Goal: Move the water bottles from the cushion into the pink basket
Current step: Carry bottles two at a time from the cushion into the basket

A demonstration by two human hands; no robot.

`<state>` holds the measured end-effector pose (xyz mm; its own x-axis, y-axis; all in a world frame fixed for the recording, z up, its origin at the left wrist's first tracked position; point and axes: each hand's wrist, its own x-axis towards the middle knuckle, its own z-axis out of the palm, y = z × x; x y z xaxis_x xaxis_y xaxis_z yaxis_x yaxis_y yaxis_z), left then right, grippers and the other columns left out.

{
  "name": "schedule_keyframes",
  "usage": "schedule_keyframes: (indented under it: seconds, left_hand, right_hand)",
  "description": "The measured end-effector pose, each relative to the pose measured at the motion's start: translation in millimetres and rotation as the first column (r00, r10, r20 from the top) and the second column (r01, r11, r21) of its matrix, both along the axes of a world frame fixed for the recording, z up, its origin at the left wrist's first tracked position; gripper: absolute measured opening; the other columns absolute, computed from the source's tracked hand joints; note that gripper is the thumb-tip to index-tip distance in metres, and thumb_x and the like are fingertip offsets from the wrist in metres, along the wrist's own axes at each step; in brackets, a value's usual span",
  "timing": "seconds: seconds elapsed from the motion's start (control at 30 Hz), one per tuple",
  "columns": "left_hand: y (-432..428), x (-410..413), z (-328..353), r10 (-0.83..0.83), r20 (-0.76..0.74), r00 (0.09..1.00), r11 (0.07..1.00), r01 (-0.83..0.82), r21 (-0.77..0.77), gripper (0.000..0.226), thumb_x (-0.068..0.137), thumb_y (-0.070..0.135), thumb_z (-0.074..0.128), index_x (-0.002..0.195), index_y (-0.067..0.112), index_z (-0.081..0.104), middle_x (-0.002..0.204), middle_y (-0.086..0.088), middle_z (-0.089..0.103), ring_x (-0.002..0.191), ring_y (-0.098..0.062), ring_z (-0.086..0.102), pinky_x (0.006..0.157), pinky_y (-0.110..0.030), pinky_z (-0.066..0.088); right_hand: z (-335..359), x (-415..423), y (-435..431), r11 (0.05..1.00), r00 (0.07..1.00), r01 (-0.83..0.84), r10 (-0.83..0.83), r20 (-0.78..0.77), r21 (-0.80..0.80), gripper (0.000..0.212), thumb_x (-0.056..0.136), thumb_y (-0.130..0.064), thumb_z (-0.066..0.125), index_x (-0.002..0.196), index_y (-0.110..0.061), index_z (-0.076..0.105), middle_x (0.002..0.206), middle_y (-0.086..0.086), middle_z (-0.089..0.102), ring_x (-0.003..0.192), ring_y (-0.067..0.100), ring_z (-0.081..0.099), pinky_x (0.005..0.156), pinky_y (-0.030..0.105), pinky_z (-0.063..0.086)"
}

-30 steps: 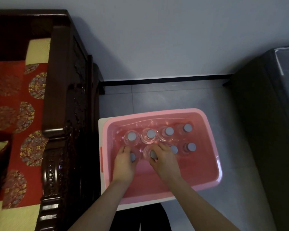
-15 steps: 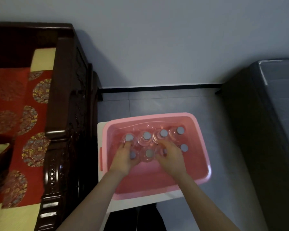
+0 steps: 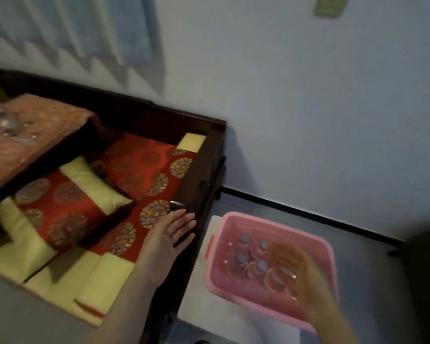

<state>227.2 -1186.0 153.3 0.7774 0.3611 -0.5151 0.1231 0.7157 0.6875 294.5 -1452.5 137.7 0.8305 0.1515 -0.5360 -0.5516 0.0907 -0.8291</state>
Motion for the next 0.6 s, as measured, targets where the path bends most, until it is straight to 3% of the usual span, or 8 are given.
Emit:
schedule_keyframes:
  seconds: [0.1, 0.27, 0.4, 0.6]
  left_hand:
    - [17.8, -62.0, 7.9, 0.158, -0.031, 0.987, 0.987, -0.158, -0.004, 0.026, 0.092, 0.021, 0.053, 0.111, 0.009, 0.064, 0.108, -0.009, 0.071, 0.099, -0.021, 0.067, 0.088, -0.036, 0.051]
    - [52.2, -175.4, 18.0, 0.323, -0.152, 0.934, 0.946, -0.317, 0.059, 0.019, 0.086, 0.019, 0.058, 0.102, 0.012, 0.064, 0.100, -0.006, 0.072, 0.096, -0.019, 0.066, 0.092, -0.036, 0.050]
    - [102.5, -260.8, 32.4, 0.476, -0.130, 0.870, 0.879, -0.464, 0.113, 0.020, 0.089, 0.019, 0.053, 0.105, 0.010, 0.064, 0.101, -0.006, 0.072, 0.097, -0.019, 0.066, 0.089, -0.034, 0.050]
    - [192.7, -377.4, 31.9, 0.664, -0.076, 0.744, 0.747, -0.658, 0.094, 0.022, 0.093, 0.015, 0.044, 0.098, 0.007, 0.064, 0.103, -0.011, 0.069, 0.096, -0.022, 0.064, 0.088, -0.034, 0.048]
  right_hand:
    - [14.8, -13.8, 34.3, 0.978, 0.978, -0.207, 0.207, 0.028, -0.018, 0.036, 0.100, -0.024, 0.037, 0.095, -0.010, 0.071, 0.091, 0.002, 0.077, 0.093, 0.022, 0.066, 0.079, 0.035, 0.046]
    - [14.9, -62.0, 108.2, 0.898, 0.898, -0.439, 0.439, 0.013, 0.039, 0.039, 0.099, -0.032, 0.039, 0.103, -0.010, 0.071, 0.108, 0.009, 0.073, 0.102, 0.023, 0.065, 0.086, 0.037, 0.047]
    - [32.9, -116.3, 193.4, 0.752, 0.754, -0.657, 0.657, 0.027, 0.051, 0.043, 0.100, -0.039, 0.037, 0.110, -0.014, 0.070, 0.110, 0.005, 0.073, 0.107, 0.019, 0.066, 0.096, 0.042, 0.048]
    - [54.7, -193.9, 338.2, 0.597, 0.597, -0.802, 0.800, 0.061, 0.030, 0.043, 0.101, -0.037, 0.038, 0.107, -0.011, 0.071, 0.104, 0.006, 0.075, 0.105, 0.022, 0.067, 0.089, 0.039, 0.051]
